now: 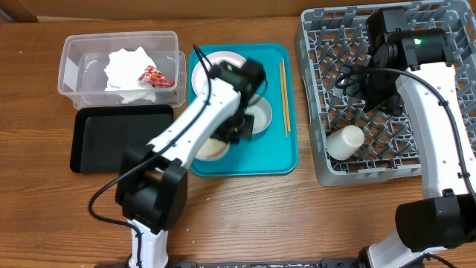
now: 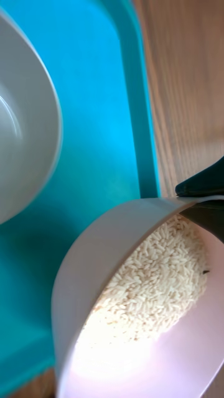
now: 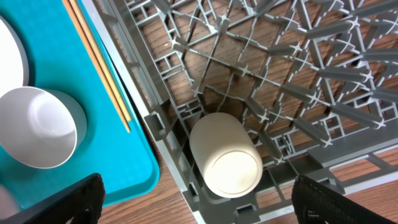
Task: Sort waste into correct bins and load items into the dishwasher
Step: 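Grasp the pink rice bowl with the left gripper and lift it, then tip the pink bowl to pour rice onto the black tray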
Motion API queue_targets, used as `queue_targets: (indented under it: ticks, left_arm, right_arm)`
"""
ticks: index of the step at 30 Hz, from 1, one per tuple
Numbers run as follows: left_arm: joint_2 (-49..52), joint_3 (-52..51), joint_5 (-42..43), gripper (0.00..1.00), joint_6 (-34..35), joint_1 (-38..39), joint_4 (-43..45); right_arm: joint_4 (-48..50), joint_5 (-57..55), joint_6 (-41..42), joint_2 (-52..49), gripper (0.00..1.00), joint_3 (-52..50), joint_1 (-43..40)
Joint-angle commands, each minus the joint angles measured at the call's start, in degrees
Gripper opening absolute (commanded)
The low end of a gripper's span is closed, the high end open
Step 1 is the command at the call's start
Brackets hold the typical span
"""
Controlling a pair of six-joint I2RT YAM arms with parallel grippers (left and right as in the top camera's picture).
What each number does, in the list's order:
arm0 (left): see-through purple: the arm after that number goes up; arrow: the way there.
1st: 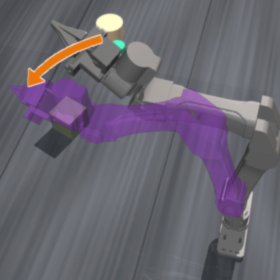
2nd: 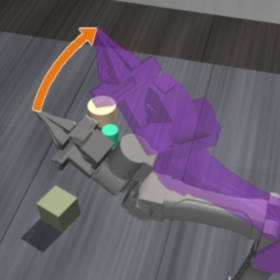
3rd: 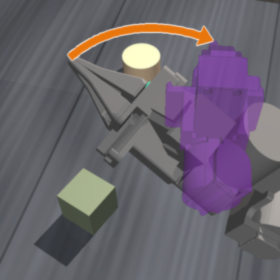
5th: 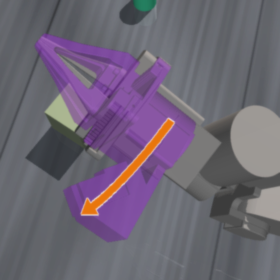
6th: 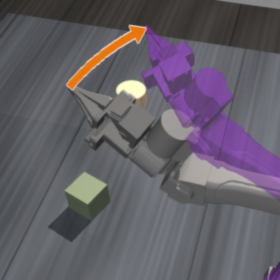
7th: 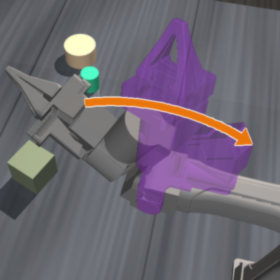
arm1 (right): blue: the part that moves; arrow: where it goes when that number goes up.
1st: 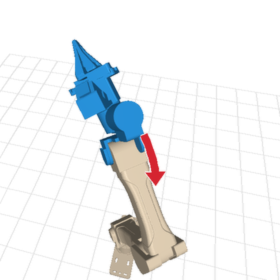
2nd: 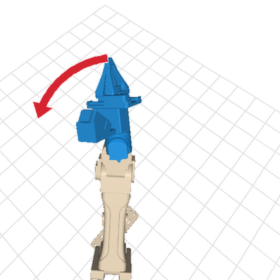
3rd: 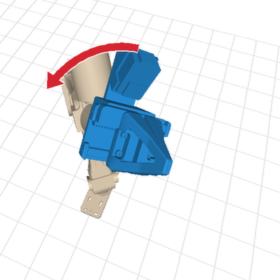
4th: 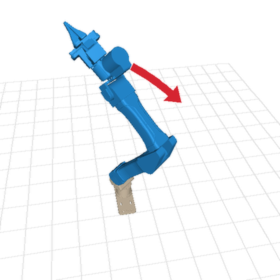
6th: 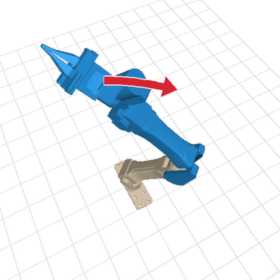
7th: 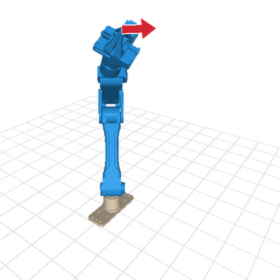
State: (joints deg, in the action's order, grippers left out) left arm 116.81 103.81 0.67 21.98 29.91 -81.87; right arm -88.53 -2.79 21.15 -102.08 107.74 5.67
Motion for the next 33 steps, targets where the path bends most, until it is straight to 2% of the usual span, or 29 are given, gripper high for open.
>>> queue_targets:
  ticks: [1,6,13,22,28,33]
  left_arm:
    - [-5.7,6.1,2.6,0.04,-4.9,-4.0,-2.0]
    - [-10.9,5.6,8.5,0.04,-9.0,-11.7,-2.8]
    - [-12.7,0.3,25.5,0.04,-23.2,-26.8,-3.3]
    - [-12.7,-14.3,46.3,0.04,-37.9,-43.4,7.1]
    - [-12.7,-23.0,62.0,0.04,-43.2,-52.5,14.2]
    - [-12.5,-28.6,70.0,0.04,-43.9,-58.3,19.1]
  right_arm:
    - [0.0,0.1,-0.4,0.4,0.98,1.3,-0.2]
    - [-0.5,0.1,-0.4,0.4,0.98,1.3,-0.2]
    - [-0.6,0.1,-0.4,0.4,0.98,1.3,-0.2]
    - [-1.9,0.1,-0.4,0.4,0.98,1.3,-0.2]
    - [-2.3,0.1,-0.4,0.4,0.98,1.3,-0.2]
    - [-2.3,0.1,-0.4,0.4,0.98,1.3,-0.2]
